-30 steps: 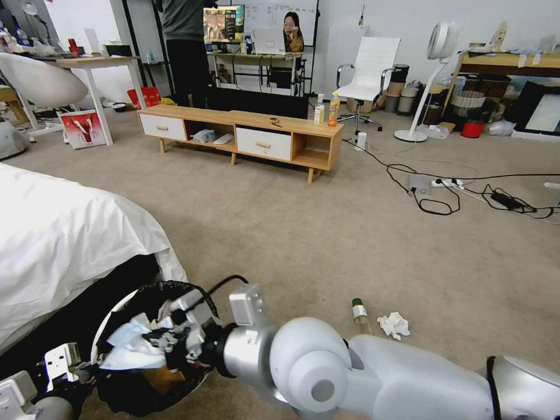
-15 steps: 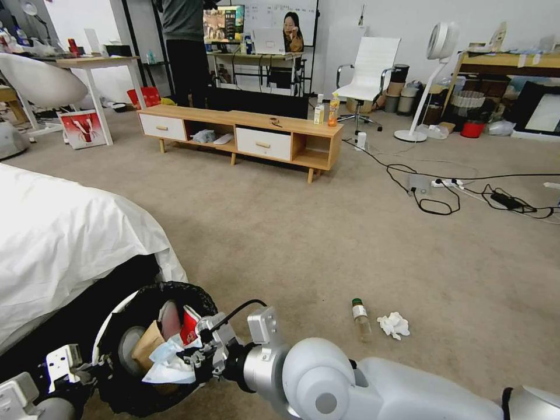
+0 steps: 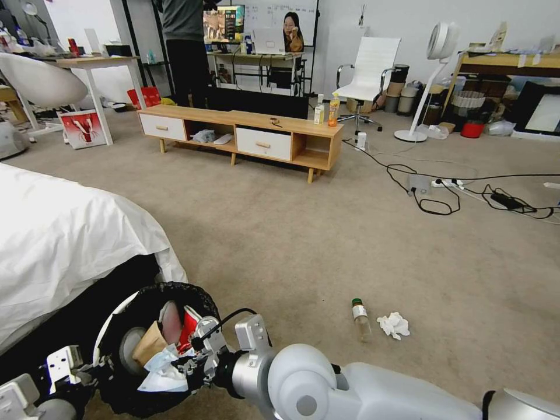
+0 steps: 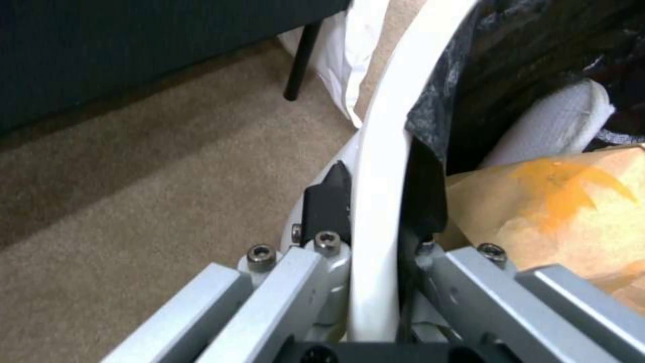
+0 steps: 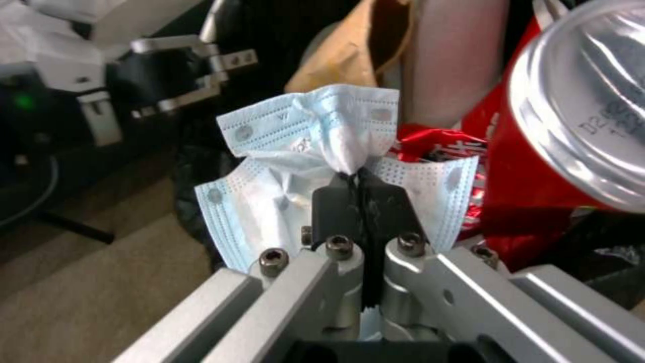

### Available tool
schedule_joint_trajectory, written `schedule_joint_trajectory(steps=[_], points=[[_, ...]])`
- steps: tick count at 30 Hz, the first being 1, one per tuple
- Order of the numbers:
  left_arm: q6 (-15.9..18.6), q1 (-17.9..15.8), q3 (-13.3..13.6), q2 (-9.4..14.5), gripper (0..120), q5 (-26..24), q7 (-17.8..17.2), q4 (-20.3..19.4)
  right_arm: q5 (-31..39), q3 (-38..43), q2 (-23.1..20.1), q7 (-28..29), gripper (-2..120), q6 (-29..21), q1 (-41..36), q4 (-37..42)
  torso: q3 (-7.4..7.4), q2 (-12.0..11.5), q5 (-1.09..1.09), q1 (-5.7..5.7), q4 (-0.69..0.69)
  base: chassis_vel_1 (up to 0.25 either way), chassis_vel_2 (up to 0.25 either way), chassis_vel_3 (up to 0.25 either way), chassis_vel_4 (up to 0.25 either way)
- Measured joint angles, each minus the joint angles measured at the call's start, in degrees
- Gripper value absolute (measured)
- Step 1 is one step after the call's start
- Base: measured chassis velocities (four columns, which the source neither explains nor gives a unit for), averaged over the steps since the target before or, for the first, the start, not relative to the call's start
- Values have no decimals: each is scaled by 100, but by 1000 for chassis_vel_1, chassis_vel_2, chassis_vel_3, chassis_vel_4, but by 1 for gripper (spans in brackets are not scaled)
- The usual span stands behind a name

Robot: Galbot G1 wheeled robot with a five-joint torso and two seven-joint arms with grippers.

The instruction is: Pick up the trash bin and place the garbage on the floor into it.

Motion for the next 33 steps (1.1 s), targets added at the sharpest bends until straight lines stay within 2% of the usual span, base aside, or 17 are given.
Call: schedule_joint_trajectory(steps=[23, 25, 27, 28, 30, 32, 33], points=[[0, -30, 14, 25, 1, 26, 46, 87, -168, -10, 181, -20, 0, 26, -22, -579, 0, 0, 0, 0, 0, 0, 0, 0, 0], [0, -32, 15, 23, 1, 30, 54, 95, -174, -7, 210, -18, 4, 30, -4, -577, 0, 0, 0, 0, 1, 0, 0, 0, 0], [0, -42, 17, 18, 1, 43, 55, 107, -175, 2, 238, -15, 14, 38, 37, -556, 0, 0, 0, 0, 1, 0, 0, 0, 0], [0, -42, 17, 18, 1, 43, 55, 107, -175, 2, 238, -15, 14, 38, 37, -556, 0, 0, 0, 0, 1, 0, 0, 0, 0], [0, -54, 26, 16, 1, 48, 57, 113, -174, 14, 257, -10, 23, 43, 72, -538, 0, 0, 0, 0, 0, 0, 0, 0, 0], [0, -59, 29, 14, 1, 51, 57, 116, -171, 19, 266, -6, 26, 43, 83, -532, 0, 0, 0, 0, 0, 0, 0, 0, 0], [0, -66, 30, 10, 1, 54, 57, 121, -168, 27, 276, -2, 35, 45, 97, -523, 0, 0, 0, 0, 1, 0, 0, 0, 0]])
